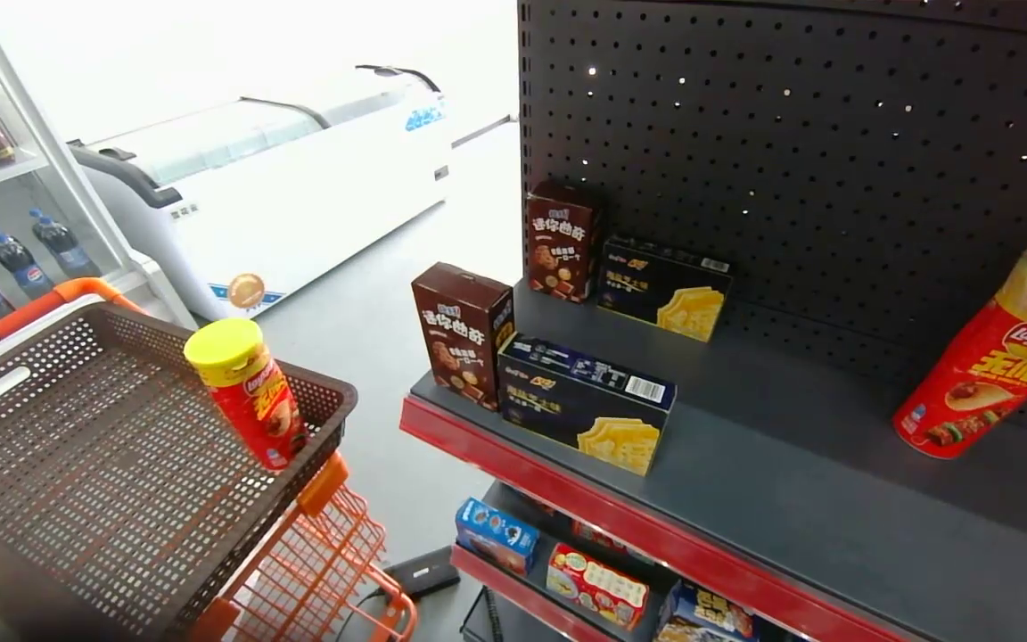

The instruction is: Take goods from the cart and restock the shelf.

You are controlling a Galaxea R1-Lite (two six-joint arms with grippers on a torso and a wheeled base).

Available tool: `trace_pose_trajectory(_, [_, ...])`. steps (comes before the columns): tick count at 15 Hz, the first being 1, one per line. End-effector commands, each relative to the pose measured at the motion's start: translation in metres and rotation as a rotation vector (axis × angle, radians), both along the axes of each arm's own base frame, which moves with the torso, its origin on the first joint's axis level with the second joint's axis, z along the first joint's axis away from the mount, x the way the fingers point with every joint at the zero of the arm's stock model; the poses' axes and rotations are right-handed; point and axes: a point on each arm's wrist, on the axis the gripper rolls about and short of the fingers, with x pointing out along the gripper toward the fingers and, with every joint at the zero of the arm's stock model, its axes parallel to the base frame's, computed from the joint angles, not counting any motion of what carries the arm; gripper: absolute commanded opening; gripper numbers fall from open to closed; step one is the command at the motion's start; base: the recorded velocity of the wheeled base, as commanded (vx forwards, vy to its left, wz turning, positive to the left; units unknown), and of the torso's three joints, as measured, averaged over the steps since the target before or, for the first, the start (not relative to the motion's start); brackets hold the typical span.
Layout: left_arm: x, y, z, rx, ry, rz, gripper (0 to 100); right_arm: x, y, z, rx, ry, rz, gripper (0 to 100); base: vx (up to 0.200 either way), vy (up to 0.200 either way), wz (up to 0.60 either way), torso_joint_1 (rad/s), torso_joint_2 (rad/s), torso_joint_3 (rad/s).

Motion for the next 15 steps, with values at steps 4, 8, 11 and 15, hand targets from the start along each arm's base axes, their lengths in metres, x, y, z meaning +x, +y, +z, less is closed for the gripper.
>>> trace_pose_trajectory(4, [-0.002, 0.001, 0.007, 0.003, -0.020, 0.052, 100, 0.000, 0.000, 0.000, 0.000, 0.001, 0.000, 100, 0.000, 0.000, 0.00, 0.000, 0.00, 0.000])
trace_pose_trajectory(8, [0.010, 0.004, 0.049, 0.011, 0.128, 0.161, 100, 0.000, 0.000, 0.000, 0.000, 0.001, 0.000, 100, 0.000, 0.000, 0.00, 0.000, 0.00, 0.000])
trace_pose_trajectory(11, [0.045, 0.004, 0.079, -0.017, 0.266, 0.192, 100, 0.000, 0.000, 0.000, 0.000, 0.001, 0.000, 100, 0.000, 0.000, 0.00, 0.000, 0.00, 0.000])
trace_pose_trajectory(15, [0.103, 0.011, 0.091, -0.048, 0.356, 0.220, 100, 0.000, 0.000, 0.000, 0.000, 0.001, 0.000, 100, 0.000, 0.000, 0.00, 0.000, 0.00, 0.000])
